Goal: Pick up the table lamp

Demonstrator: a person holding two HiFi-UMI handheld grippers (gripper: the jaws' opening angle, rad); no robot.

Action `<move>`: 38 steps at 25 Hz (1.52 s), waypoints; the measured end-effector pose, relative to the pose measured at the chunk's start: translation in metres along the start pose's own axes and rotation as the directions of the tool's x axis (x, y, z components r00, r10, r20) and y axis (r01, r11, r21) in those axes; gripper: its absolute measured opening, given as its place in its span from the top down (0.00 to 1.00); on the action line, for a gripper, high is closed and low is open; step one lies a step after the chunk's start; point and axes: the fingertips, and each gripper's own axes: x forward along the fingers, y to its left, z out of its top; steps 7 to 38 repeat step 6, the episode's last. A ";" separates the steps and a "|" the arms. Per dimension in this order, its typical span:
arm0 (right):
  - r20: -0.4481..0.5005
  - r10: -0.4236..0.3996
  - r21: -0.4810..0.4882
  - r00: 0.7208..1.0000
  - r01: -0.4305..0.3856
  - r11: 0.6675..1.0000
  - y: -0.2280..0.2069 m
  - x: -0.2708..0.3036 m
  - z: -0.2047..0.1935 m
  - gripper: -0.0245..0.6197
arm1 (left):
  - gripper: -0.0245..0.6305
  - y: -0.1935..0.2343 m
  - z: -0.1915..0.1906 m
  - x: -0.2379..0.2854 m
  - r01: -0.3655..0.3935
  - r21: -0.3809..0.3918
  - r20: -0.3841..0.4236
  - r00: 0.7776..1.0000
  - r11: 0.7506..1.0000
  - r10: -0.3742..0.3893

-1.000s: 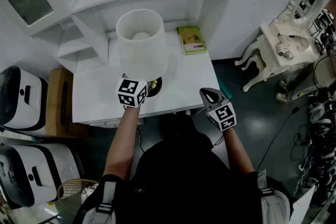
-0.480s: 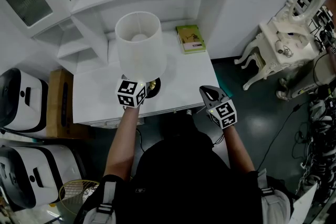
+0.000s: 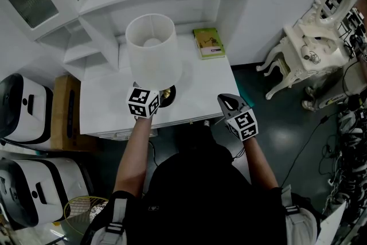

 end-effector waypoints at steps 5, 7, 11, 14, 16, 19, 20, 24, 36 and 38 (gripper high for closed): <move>-0.006 -0.002 -0.010 1.000 0.002 1.000 -0.002 -0.001 -0.001 0.95 | 0.74 0.002 -0.004 -0.001 -0.006 -0.010 -0.002 1.000 1.000 0.006; -0.011 -0.002 -0.012 1.000 0.002 1.000 -0.003 -0.001 -0.002 0.95 | 0.74 0.002 -0.004 -0.001 -0.008 -0.011 -0.003 1.000 1.000 0.008; -0.011 -0.002 -0.012 1.000 0.002 1.000 -0.003 -0.001 -0.002 0.95 | 0.74 0.002 -0.004 -0.001 -0.008 -0.011 -0.003 1.000 1.000 0.008; -0.011 -0.002 -0.012 1.000 0.002 1.000 -0.003 -0.001 -0.002 0.95 | 0.74 0.002 -0.004 -0.001 -0.008 -0.011 -0.003 1.000 1.000 0.008; -0.011 -0.002 -0.012 1.000 0.002 1.000 -0.003 -0.001 -0.002 0.95 | 0.74 0.002 -0.004 -0.001 -0.008 -0.011 -0.003 1.000 1.000 0.008; -0.011 -0.002 -0.012 1.000 0.002 1.000 -0.003 -0.001 -0.002 0.95 | 0.74 0.002 -0.004 -0.001 -0.008 -0.011 -0.003 1.000 1.000 0.008; -0.011 -0.002 -0.012 1.000 0.002 1.000 -0.003 -0.001 -0.002 0.95 | 0.74 0.002 -0.004 -0.001 -0.008 -0.011 -0.003 1.000 1.000 0.008; -0.011 -0.002 -0.012 1.000 0.002 1.000 -0.003 -0.001 -0.002 0.95 | 0.74 0.002 -0.004 -0.001 -0.008 -0.011 -0.003 1.000 1.000 0.008; -0.011 -0.002 -0.012 1.000 0.002 1.000 -0.003 -0.001 -0.002 0.95 | 0.74 0.002 -0.004 -0.001 -0.008 -0.011 -0.003 1.000 1.000 0.008; -0.011 -0.002 -0.012 1.000 0.002 1.000 -0.003 -0.001 -0.002 0.95 | 0.74 0.002 -0.004 -0.001 -0.008 -0.011 -0.003 1.000 1.000 0.008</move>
